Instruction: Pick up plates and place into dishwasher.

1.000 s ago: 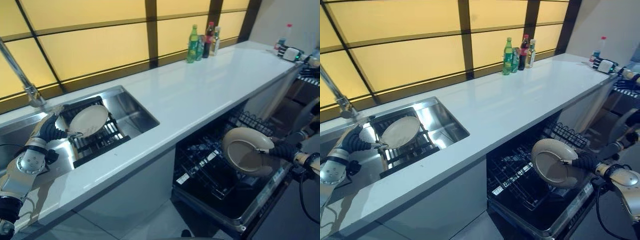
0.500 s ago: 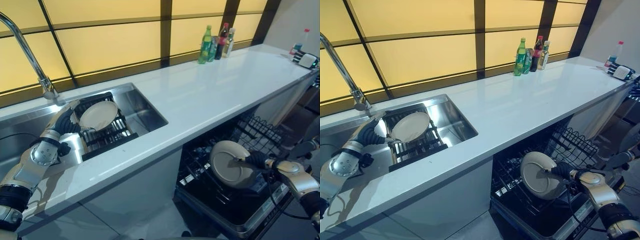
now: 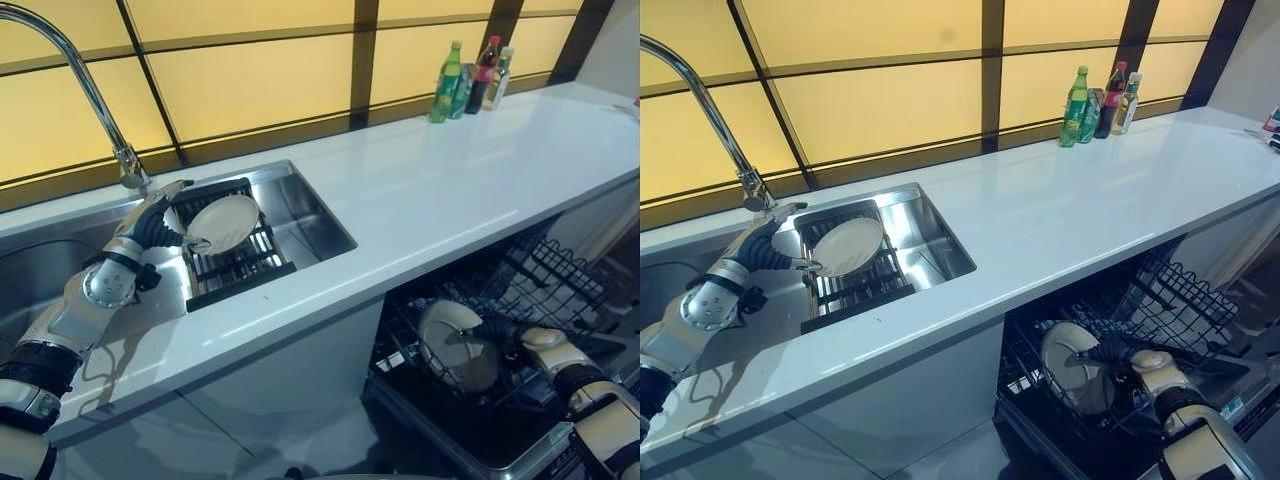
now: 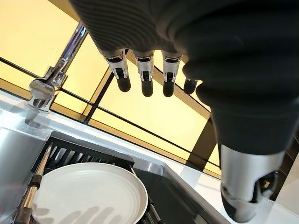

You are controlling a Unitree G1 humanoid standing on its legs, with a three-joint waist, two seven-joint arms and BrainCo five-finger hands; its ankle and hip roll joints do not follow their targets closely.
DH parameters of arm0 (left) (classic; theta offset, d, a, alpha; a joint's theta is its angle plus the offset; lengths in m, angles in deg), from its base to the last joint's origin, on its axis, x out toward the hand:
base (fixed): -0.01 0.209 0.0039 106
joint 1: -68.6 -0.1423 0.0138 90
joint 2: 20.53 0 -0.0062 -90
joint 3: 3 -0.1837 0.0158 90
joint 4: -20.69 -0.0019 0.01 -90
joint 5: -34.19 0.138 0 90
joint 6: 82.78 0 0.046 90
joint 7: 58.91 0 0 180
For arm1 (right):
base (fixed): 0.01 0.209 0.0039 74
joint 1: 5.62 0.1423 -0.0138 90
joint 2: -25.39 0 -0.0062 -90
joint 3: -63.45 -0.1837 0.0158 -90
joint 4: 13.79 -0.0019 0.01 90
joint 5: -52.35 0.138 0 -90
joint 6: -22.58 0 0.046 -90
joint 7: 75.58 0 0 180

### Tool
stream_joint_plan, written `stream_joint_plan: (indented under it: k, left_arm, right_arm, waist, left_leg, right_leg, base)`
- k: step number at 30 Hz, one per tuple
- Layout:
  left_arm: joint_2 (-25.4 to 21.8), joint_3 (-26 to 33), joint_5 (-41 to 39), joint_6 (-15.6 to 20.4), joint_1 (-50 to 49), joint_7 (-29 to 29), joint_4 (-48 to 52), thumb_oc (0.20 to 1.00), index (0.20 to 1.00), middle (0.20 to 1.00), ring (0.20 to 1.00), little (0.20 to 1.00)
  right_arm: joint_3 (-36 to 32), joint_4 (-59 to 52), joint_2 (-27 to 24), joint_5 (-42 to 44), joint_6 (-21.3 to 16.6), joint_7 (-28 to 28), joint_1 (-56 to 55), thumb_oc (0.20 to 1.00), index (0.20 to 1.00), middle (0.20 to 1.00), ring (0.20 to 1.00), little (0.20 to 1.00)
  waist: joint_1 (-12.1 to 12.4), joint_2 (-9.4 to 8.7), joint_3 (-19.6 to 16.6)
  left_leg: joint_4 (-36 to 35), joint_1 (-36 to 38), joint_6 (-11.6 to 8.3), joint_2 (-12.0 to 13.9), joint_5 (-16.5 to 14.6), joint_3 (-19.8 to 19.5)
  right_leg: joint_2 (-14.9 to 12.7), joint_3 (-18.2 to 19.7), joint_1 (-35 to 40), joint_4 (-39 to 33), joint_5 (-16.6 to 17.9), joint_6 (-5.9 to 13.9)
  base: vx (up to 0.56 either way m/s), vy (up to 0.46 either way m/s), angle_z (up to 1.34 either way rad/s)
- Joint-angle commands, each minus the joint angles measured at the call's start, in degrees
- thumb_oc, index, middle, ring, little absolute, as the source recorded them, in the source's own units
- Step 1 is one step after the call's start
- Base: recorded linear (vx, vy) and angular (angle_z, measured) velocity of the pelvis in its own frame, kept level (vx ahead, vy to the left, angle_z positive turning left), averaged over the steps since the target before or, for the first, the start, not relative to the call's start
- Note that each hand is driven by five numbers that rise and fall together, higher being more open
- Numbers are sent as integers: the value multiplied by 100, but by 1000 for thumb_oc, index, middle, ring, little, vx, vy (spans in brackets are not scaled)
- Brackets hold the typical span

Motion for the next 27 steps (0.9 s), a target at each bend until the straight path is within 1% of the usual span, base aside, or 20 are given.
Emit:
stream_joint_plan:
  k: [1, 7, 11, 14, 15, 17, 20, 22, 23, 26, 27]
  left_arm:
    - [5, -155, -276, 162, 810, -186, 50, 1000, 1000, 1000, 1000, 1000]
    - [0, -190, -320, 139, 902, -204, 148, 1000, 1000, 1000, 1000, 1000]
    - [1, -218, -352, 155, 902, -206, 172, 1000, 1000, 1000, 1000, 1000]
    - [49, -252, -271, 142, 885, -220, 191, 1000, 1000, 1000, 1000, 1000]
    - [50, -262, -241, 146, 881, -224, 178, 1000, 1000, 1000, 1000, 1000]
    - [29, -274, -240, 129, 870, -163, 171, 1000, 1000, 1000, 1000, 1000]
    - [-29, -227, -208, 31, 748, -114, 291, 1000, 1000, 1000, 1000, 1000]
    - [-121, -100, -188, -56, 596, -68, 369, 1000, 1000, 1000, 1000, 1000]
    - [-148, -62, -197, -82, 546, -71, 389, 1000, 1000, 1000, 1000, 1000]
    - [-246, 152, -175, -180, 332, -54, 372, 1000, 1000, 1000, 1000, 1000]
    - [-290, 273, -132, -219, 220, -27, 361, 1000, 1000, 1000, 1000, 1000]
  right_arm:
    - [514, 340, -23, -282, -376, 103, 803, 200, 200, 200, 200, 200]
    - [622, 474, 42, -401, -390, 23, 862, 200, 200, 200, 200, 200]
    - [646, 491, 53, -432, -483, 115, 893, 200, 200, 200, 200, 200]
    - [601, 419, 54, -227, -557, 301, 952, 200, 200, 200, 200, 200]
    - [569, 397, 48, -207, -583, 368, 964, 1000, 1000, 1000, 1000, 1000]
    - [497, 308, 31, -106, -615, 479, 944, 1000, 1000, 1000, 1000, 1000]
    - [332, -53, -131, -16, -671, 644, 816, 1000, 1000, 1000, 1000, 1000]
    - [177, -545, -422, -105, -768, 931, 644, 1000, 1000, 1000, 1000, 1000]
    - [150, -729, -517, -122, -755, 993, 590, 1000, 1000, 1000, 1000, 1000]
    - [-55, -1801, -966, -263, -559, 1441, 262, 1000, 1000, 1000, 1000, 1000]
    - [-212, -2321, -1153, -320, -396, 1585, 47, 1000, 1000, 1000, 1000, 1000]
  waist:
    - [151, 12, 141]
    - [143, 95, 263]
    - [127, 143, 305]
    - [98, 190, 322]
    - [86, 199, 324]
    - [60, 210, 310]
    - [9, 202, 294]
    - [-51, 182, 287]
    - [-70, 173, 286]
    - [-189, 131, 291]
    - [-254, 110, 296]
  left_leg:
    - [44, -188, 288, -423, -268, -56]
    - [44, -262, 269, -434, -232, -61]
    - [44, -289, 259, -445, -218, -43]
    - [44, -289, 255, -460, -208, -29]
    - [44, -285, 255, -463, -208, -17]
    - [44, -272, 251, -465, -208, 6]
    - [44, -248, 248, -476, -216, 21]
    - [44, -230, 254, -492, -229, 30]
    - [44, -221, 256, -493, -235, 37]
    - [44, -188, 262, -493, -254, 93]
    - [44, -172, 268, -493, -266, 122]
  right_leg:
    - [-240, -6, 110, 49, -304, 356]
    - [-259, 21, 45, 49, -288, 332]
    - [-269, 32, 11, 49, -275, 325]
    - [-270, 56, 3, 49, -265, 308]
    - [-269, 60, 5, 49, -263, 304]
    - [-270, 72, 12, 49, -257, 304]
    - [-266, 89, 27, 49, -255, 312]
    - [-254, 112, 26, 49, -248, 325]
    - [-250, 119, 31, 49, -248, 329]
    - [-239, 149, 42, 49, -245, 347]
    - [-230, 172, 44, 49, -240, 357]
  base:
    - [0, 0, 0]
    - [-35, 1, -1]
    - [0, 0, 0]
    - [-2, 22, 0]
    - [5, 38, 0]
    - [0, 0, 0]
    - [10, 8, 0]
    - [33, 21, 1]
    - [36, 18, 2]
    - [40, 17, 0]
    - [37, 9, -2]
